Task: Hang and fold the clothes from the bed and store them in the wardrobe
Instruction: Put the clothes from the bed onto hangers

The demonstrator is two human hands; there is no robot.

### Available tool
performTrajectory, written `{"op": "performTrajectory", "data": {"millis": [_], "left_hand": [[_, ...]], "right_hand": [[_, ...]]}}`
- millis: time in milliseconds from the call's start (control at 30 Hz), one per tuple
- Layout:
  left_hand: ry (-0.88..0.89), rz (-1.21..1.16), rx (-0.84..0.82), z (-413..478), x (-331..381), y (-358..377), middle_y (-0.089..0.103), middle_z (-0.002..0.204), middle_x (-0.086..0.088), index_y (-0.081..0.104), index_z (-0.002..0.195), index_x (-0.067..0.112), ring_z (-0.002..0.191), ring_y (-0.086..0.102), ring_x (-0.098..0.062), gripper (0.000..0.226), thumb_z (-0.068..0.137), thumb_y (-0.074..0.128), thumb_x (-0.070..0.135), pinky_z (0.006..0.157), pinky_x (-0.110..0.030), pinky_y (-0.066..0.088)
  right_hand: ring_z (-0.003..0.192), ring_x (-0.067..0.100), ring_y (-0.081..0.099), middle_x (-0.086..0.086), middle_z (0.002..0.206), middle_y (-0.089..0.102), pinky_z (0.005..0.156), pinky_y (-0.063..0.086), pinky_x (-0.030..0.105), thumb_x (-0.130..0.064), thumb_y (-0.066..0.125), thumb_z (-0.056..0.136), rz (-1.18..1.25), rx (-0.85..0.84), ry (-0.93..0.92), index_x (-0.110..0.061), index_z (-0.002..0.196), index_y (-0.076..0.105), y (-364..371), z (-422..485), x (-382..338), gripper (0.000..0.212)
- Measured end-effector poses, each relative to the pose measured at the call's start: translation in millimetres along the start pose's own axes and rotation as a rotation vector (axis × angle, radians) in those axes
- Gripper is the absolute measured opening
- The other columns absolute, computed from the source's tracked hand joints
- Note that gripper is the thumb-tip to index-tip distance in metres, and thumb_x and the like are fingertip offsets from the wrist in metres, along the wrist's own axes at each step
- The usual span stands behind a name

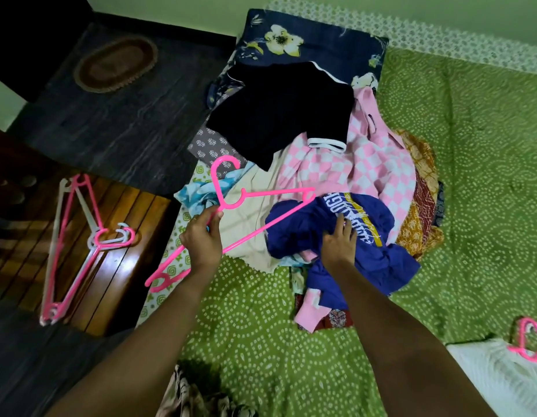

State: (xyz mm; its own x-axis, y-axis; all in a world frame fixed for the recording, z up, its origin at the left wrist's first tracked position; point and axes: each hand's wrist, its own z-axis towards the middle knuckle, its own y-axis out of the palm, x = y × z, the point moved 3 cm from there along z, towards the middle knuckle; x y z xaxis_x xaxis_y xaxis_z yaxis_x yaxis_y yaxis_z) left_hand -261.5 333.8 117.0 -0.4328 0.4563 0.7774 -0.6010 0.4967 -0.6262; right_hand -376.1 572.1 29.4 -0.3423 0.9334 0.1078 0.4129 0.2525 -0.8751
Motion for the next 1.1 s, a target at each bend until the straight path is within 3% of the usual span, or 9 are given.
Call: {"op": "performTrajectory", "data": {"millis": [100,200,300,400,467,733,833,900,1100], "left_hand": [[0.012,-0.010,0.001,-1.3,-2.6,-0.9,0.070,0.095,-0.017,0.067,0.106,0.000,0.088,0.064,-0.030,0.022,0.091,0.057,0.013,0.077,-0.041,0.051],[0.007,-0.019,-0.002,-1.9,-2.6,-2.7,0.070,0.095,-0.017,0.067,0.107,0.001,0.088,0.063,-0.030,0.022,0.092,0.056,0.013,0.077,-0.041,0.050],[0.012,-0.023,0.007,-4.7,1.1,-7.5,0.070,0.093,-0.018,0.068,0.106,0.001,0.085,0.063,-0.030,0.022,0.092,0.057,0.014,0.075,-0.039,0.048],[-0.039,-0.038,0.012,-5.5,2.6,-11.7,0.070,0.093,-0.018,0.068,0.106,0.002,0.089,0.063,-0.033,0.021,0.092,0.057,0.014,0.084,-0.047,0.048],[-0.062,-0.056,0.008,-6.8,7.6,-16.2,0.069,0.096,-0.018,0.067,0.107,0.003,0.093,0.062,-0.034,0.022,0.092,0.056,0.015,0.088,-0.048,0.046],[-0.001,-0.112,-0.025,-10.2,43.4,-65.0,0.067,0.089,-0.018,0.059,0.108,0.003,0.088,0.060,-0.034,0.019,0.095,0.051,0.015,0.076,-0.039,0.041],[0.065,-0.181,-0.044,-12.8,60.0,-93.6,0.054,0.075,-0.001,0.049,0.106,0.004,0.076,0.051,-0.023,0.012,0.094,0.047,0.003,0.071,-0.035,0.035],[0.140,-0.177,-0.072,-17.1,72.0,-119.7,0.053,0.082,-0.006,0.052,0.097,0.008,0.078,0.047,-0.021,0.018,0.089,0.042,-0.006,0.069,-0.032,0.031],[0.076,-0.335,-0.157,-20.3,100.7,-196.4,0.063,0.072,-0.006,0.067,0.072,0.025,0.061,0.054,-0.004,0.028,0.081,0.051,0.005,0.068,-0.028,0.040]], "right_hand": [[0.142,0.036,0.013,0.018,0.153,0.016,0.114,0.014,0.051,-0.011,0.049,0.092,-0.001,0.009,0.011,-0.008,0.124,0.052,3.4,0.4,3.2,0.032],[0.128,0.027,0.040,0.011,0.129,0.051,0.111,0.025,0.043,-0.008,0.047,0.091,-0.062,0.061,-0.050,-0.010,0.117,0.056,-3.0,-1.6,2.7,0.027],[0.108,0.028,0.058,0.011,0.111,0.064,0.099,0.038,0.037,0.002,0.046,0.088,-0.026,0.110,-0.050,-0.008,0.108,0.058,-19.2,-5.1,-0.2,0.025],[0.105,0.036,0.058,0.023,0.116,0.058,0.083,0.046,0.040,0.008,0.047,0.088,0.256,0.161,0.028,0.002,0.123,0.046,-35.7,-7.7,-4.7,0.036],[0.113,0.038,0.053,0.028,0.126,0.050,0.084,0.045,0.040,0.004,0.047,0.092,0.461,0.135,0.082,0.007,0.129,0.041,-45.5,-9.5,-5.7,0.038],[0.108,0.039,0.054,0.029,0.112,0.060,0.084,0.039,0.037,-0.010,0.044,0.097,0.905,0.247,0.085,0.010,0.109,0.055,-134.7,-58.2,-20.3,0.026],[0.070,0.025,0.051,0.017,0.071,0.054,0.063,0.036,0.032,-0.007,0.047,0.094,1.105,0.319,0.031,0.003,0.075,0.058,-175.9,-92.6,-39.4,0.024],[0.056,0.012,0.035,0.002,0.057,0.039,0.053,0.027,0.028,-0.008,0.048,0.093,1.204,0.338,0.012,-0.013,0.057,0.043,-196.8,-122.8,-52.9,0.037],[0.068,0.019,0.041,0.009,0.070,0.046,0.062,0.033,0.032,-0.005,0.047,0.092,1.514,0.311,-0.153,-0.016,0.065,0.048,-268.4,-211.4,-95.9,0.030]]}}
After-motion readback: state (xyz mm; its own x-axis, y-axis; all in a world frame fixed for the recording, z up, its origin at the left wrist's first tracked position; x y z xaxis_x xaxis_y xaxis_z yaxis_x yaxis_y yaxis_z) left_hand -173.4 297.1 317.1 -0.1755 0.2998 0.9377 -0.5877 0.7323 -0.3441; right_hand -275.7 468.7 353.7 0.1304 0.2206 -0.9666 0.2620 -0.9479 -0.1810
